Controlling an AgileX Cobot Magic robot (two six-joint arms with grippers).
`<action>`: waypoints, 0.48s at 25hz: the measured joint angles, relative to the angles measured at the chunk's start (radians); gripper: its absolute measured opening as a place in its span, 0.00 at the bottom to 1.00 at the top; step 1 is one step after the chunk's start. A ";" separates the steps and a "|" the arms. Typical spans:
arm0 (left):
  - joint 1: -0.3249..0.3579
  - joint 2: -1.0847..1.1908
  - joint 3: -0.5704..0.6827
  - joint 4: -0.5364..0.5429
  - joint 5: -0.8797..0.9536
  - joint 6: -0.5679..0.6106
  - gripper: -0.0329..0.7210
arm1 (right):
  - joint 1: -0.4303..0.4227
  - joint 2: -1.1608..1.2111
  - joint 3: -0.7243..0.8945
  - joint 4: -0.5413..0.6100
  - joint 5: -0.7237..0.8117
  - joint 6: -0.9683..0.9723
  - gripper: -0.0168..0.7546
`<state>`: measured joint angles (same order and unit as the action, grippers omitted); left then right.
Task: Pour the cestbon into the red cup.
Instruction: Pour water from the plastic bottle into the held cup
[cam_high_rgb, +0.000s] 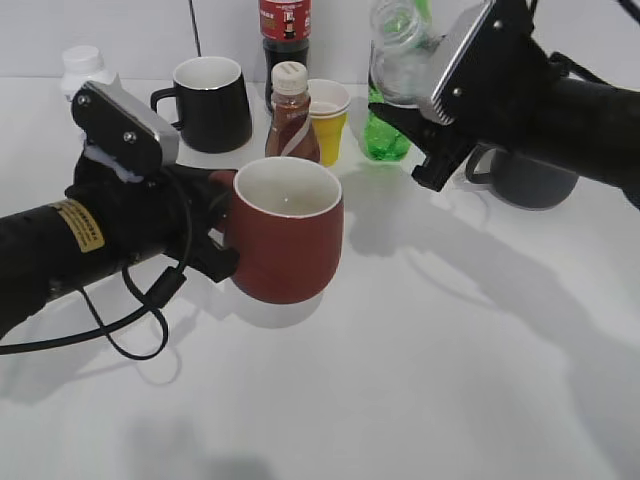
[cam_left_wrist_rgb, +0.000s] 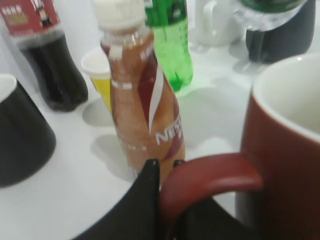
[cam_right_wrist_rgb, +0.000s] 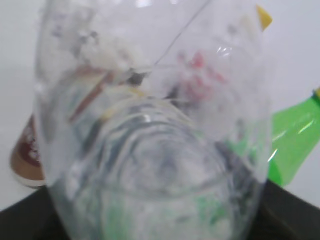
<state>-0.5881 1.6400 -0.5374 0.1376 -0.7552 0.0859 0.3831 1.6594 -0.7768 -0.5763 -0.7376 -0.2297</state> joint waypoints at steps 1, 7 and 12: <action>0.000 0.000 0.000 0.001 -0.002 0.000 0.10 | 0.000 0.010 -0.011 0.000 0.000 -0.021 0.63; -0.001 0.018 0.000 0.034 -0.011 0.000 0.10 | 0.000 0.081 -0.032 -0.001 -0.011 -0.136 0.63; -0.001 0.072 -0.027 0.049 -0.022 0.000 0.10 | 0.000 0.097 -0.032 -0.001 -0.033 -0.246 0.63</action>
<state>-0.5891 1.7120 -0.5640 0.1866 -0.7776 0.0859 0.3831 1.7568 -0.8089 -0.5775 -0.7702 -0.4755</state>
